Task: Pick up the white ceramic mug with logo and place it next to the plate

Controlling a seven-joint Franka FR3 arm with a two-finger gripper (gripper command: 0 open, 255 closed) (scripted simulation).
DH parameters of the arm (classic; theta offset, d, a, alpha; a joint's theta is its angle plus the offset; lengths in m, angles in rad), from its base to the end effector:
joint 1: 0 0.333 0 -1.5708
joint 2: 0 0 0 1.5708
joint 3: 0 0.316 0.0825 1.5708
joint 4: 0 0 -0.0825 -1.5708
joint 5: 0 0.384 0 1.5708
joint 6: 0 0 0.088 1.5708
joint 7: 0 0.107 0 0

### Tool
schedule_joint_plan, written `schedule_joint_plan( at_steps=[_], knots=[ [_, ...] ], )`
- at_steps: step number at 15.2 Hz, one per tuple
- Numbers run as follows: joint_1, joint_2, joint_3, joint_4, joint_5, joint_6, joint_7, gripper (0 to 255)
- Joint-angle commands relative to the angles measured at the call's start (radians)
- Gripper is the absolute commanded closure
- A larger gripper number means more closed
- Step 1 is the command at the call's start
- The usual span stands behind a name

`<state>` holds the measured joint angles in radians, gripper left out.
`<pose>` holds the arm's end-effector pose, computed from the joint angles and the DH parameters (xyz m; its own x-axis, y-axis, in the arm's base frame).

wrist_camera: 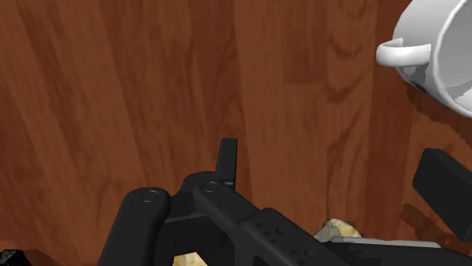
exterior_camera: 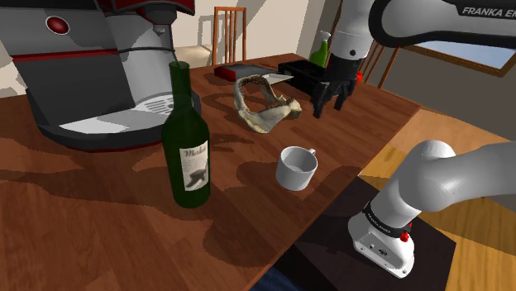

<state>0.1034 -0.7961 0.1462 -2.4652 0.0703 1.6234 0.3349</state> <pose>0.2939 0.0913 0.5432 0.9899 -0.1374 -0.0364 -0.1355 -0.9896 0.0491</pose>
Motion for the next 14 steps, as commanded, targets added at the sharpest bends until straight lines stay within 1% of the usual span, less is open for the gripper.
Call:
schedule_joint_plan(
  at_steps=[1,7,11,14],
  knots=[
    [0.017,0.003,0.044,-0.018,0.034,0.025,0.050,0],
    [0.066,0.057,0.187,-0.038,0.130,0.115,0.199,0],
    [0.089,0.125,0.286,-0.026,0.180,0.185,0.300,0],
    [0.097,0.190,0.363,-0.003,0.205,0.240,0.377,0]
  ],
)
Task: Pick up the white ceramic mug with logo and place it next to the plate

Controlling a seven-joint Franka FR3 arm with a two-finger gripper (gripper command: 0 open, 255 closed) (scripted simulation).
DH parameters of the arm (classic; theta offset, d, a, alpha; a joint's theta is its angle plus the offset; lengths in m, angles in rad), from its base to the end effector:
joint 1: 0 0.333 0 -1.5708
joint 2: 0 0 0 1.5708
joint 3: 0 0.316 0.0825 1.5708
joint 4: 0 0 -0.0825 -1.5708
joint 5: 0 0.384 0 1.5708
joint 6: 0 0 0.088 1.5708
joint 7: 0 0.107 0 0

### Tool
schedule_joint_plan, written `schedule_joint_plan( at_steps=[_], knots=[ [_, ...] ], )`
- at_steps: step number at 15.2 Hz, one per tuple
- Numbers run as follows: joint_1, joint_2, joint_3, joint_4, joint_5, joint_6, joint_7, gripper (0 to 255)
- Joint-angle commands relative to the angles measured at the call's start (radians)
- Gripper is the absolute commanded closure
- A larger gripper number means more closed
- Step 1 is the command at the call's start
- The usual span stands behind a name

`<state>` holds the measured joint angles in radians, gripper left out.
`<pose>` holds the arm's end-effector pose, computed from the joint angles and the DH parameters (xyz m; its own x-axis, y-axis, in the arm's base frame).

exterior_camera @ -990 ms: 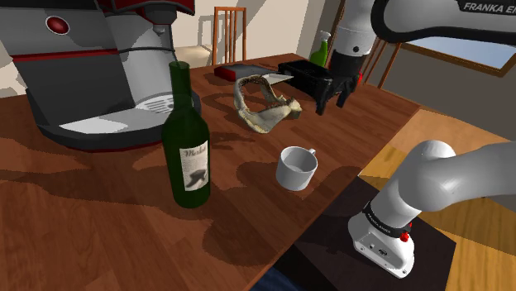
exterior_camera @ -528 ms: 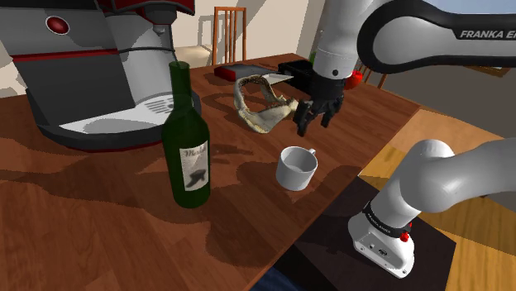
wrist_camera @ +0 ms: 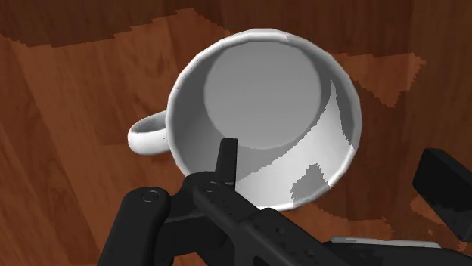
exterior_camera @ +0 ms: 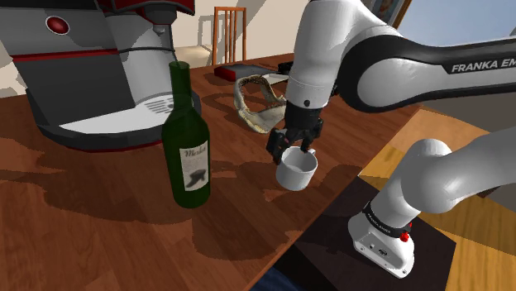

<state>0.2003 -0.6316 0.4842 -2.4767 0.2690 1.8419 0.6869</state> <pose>0.2694 0.2609 0.4751 0.9849 -0.1719 -0.0216 -0.1707 -0.9842 0.0479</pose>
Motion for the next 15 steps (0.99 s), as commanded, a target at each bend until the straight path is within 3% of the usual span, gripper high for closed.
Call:
schedule_joint_plan(
  at_steps=[1,9,15],
  knots=[
    [0.000,0.037,0.037,0.013,0.009,0.031,0.037,0],
    [0.004,0.063,0.065,-0.071,0.025,0.139,0.037,0],
    [0.004,0.063,0.065,-0.071,0.025,0.139,0.037,0]
  ],
)
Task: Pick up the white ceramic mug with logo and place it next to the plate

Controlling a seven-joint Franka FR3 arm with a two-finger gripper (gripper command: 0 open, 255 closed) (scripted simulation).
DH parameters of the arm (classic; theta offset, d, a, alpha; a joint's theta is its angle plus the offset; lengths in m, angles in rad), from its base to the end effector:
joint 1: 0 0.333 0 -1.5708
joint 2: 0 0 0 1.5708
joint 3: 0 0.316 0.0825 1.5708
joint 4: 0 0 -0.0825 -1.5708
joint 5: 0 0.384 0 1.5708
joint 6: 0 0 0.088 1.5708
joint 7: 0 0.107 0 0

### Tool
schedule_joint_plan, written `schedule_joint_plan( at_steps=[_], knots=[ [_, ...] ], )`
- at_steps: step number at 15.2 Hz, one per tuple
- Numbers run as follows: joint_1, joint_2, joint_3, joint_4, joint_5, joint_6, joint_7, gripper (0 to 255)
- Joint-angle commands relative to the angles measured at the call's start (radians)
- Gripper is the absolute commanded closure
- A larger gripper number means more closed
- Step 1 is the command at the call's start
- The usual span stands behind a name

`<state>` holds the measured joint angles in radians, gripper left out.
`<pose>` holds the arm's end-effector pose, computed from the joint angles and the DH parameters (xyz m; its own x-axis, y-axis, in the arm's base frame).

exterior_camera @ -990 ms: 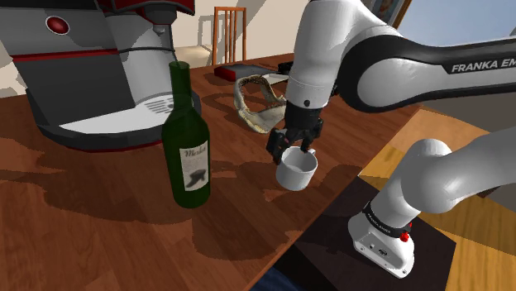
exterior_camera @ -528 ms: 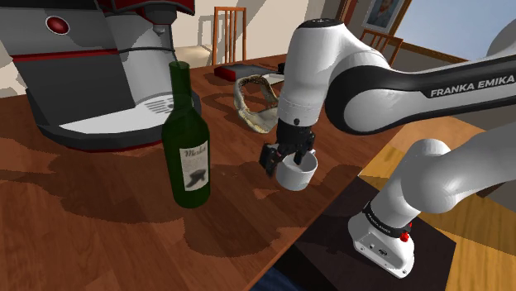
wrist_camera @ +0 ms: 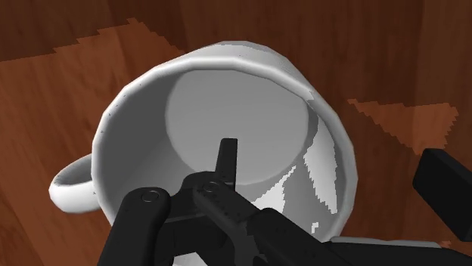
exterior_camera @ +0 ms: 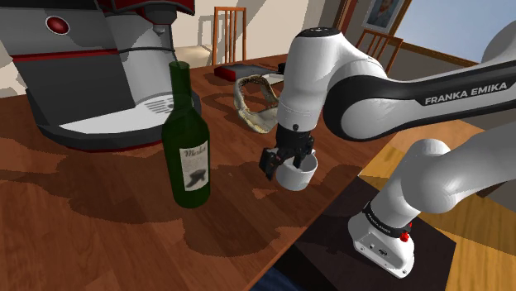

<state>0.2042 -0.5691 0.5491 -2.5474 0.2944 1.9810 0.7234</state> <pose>0.2676 0.2765 0.4273 0.9840 -0.1770 -0.0202 -0.1759 -0.9833 0.0469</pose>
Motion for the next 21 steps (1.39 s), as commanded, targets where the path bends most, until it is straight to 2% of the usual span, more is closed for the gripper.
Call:
schedule_joint_plan(
  at_steps=[1,2,11,21],
  knots=[
    [0.000,0.000,0.000,0.000,0.000,0.000,0.000,0],
    [0.000,0.000,0.000,0.000,0.000,0.000,0.000,255],
    [0.000,0.000,0.000,0.000,0.000,0.000,0.000,255],
    [-0.003,-0.038,-0.039,0.106,-0.020,-0.145,-0.002,255]
  ],
)
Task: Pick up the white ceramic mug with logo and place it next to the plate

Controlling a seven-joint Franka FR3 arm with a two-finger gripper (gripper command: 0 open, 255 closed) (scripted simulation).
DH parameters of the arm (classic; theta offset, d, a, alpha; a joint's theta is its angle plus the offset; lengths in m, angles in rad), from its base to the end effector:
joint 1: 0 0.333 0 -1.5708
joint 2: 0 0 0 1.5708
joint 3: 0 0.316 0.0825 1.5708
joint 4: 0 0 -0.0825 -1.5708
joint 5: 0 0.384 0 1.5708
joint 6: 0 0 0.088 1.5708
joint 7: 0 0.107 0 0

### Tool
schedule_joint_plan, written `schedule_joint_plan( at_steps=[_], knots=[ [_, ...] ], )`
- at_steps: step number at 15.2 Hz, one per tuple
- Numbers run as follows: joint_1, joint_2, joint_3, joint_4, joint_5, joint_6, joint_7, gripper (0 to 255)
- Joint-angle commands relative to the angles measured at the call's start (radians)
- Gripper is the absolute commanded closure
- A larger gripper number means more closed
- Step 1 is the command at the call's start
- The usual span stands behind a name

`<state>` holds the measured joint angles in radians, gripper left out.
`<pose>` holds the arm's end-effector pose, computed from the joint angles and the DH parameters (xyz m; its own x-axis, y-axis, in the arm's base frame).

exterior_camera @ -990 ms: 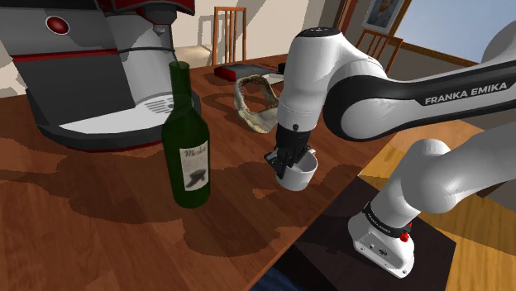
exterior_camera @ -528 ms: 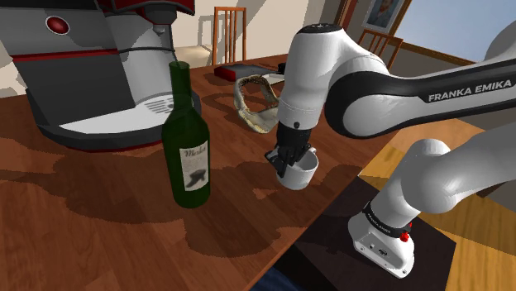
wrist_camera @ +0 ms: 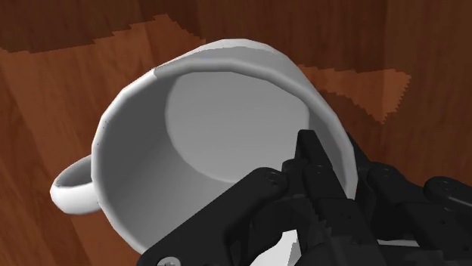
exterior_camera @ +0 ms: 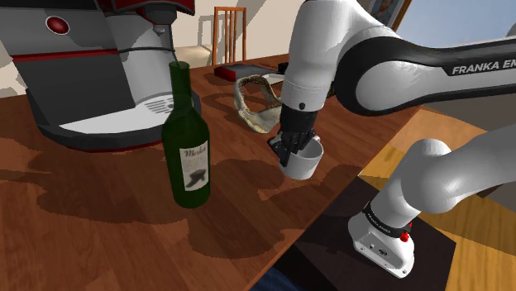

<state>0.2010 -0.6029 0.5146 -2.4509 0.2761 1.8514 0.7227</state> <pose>0.2680 0.2772 0.4748 0.9840 -0.1769 -0.0199 -0.1759 -0.9833 0.0465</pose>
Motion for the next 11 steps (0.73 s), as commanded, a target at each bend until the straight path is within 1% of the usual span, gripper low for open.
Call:
schedule_joint_plan(
  at_steps=[1,11],
  knots=[
    [-0.001,-0.007,-0.008,0.021,-0.004,-0.029,-0.001,255],
    [-0.009,-0.015,-0.039,0.147,-0.026,-0.163,0.002,255]
  ],
)
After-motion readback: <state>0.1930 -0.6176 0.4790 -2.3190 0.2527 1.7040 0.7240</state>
